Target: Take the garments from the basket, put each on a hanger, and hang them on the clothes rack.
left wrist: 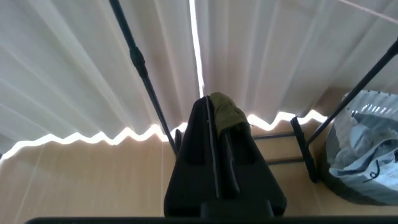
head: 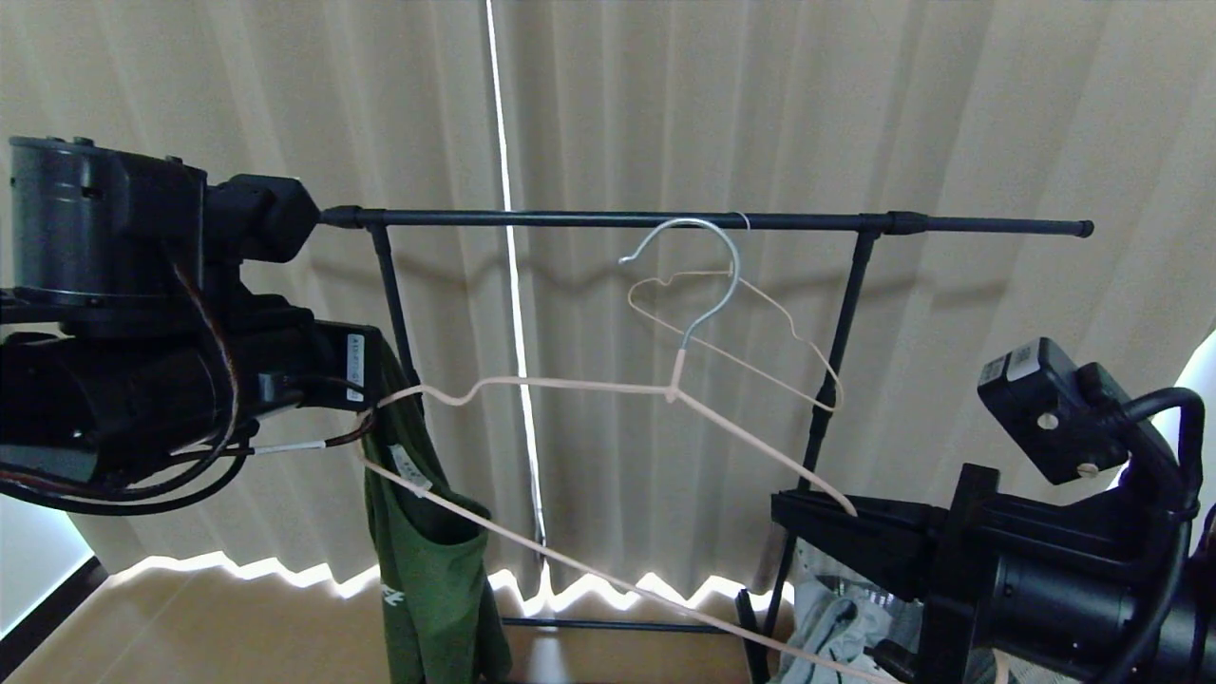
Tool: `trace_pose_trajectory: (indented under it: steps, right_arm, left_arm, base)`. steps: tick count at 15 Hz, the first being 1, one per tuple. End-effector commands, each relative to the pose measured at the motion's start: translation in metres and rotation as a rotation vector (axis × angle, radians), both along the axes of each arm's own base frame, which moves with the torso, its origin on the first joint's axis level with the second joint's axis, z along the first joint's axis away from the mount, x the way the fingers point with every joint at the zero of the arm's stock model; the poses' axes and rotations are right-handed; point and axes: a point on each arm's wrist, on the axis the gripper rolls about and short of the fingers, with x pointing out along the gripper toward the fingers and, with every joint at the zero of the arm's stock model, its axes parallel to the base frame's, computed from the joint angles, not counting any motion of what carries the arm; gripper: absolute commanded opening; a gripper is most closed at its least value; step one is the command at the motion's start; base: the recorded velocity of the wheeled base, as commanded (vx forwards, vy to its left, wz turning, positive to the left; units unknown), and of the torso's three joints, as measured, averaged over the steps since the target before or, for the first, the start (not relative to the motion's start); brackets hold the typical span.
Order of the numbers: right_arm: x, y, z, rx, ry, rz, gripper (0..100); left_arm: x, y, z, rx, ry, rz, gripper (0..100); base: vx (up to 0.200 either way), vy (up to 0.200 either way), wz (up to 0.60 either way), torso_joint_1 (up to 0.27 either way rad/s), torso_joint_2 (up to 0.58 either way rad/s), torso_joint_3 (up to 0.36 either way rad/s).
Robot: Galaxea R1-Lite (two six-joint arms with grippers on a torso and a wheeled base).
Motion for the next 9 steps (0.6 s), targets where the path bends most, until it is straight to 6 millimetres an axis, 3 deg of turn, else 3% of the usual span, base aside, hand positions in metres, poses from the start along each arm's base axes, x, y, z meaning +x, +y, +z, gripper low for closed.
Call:
trace_pose_trajectory:
  steps: [1,9]
  right_arm:
    - [0.006,0.006,-0.002,-0.005,0.000,-0.013,0]
    - [0.034,0.025,-0.003,0.003,-0.027,-0.090,0]
  left_arm:
    - [0.000,-0.001,-0.001,0.006,0.000,0.006,0]
    - [-0.002,-0.001,-0.004,0.024,0.002,0.034,0]
  base:
    - [0.000,0.000,0.00,0.000,0.00,0.000]
    - [0.000,0.000,0.00,0.000,0.00,0.000]
